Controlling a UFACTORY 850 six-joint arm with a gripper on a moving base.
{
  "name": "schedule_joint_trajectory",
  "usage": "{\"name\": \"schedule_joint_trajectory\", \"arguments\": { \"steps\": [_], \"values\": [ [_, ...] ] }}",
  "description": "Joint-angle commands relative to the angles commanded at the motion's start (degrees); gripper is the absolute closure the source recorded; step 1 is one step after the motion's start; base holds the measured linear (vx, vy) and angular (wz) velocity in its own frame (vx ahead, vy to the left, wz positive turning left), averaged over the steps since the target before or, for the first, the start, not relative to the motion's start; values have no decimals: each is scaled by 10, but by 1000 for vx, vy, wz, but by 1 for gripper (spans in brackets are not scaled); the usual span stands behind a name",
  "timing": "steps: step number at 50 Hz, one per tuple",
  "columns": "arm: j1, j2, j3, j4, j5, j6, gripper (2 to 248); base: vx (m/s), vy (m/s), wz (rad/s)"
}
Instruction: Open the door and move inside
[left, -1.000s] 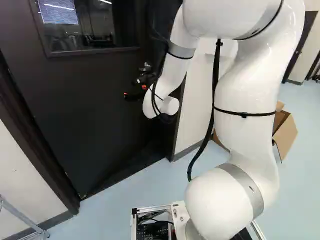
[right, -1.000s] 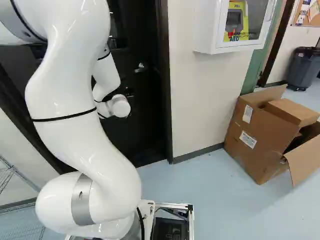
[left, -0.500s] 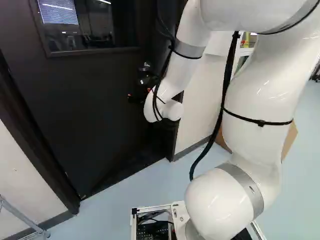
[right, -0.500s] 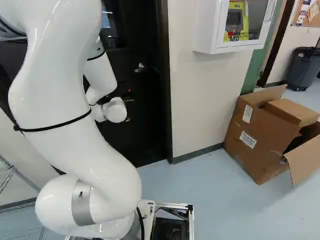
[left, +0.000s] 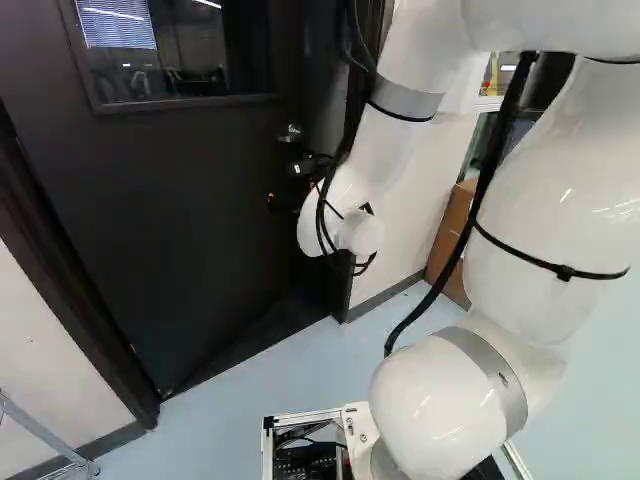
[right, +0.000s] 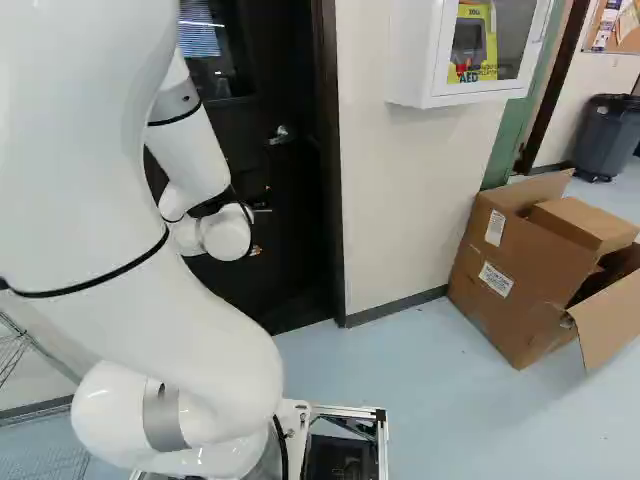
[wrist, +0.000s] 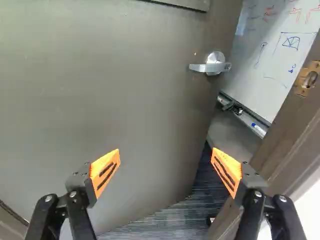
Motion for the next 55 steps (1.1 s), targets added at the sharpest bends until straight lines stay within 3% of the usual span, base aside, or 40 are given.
{"name": "schedule_joint_trajectory", "arguments": {
  "steps": [30,55],
  "values": [
    [-15,96,94,0,0,0,3,0,0,0],
    [-16,102,100,0,0,0,3,0,-1,-2]
  ]
}}
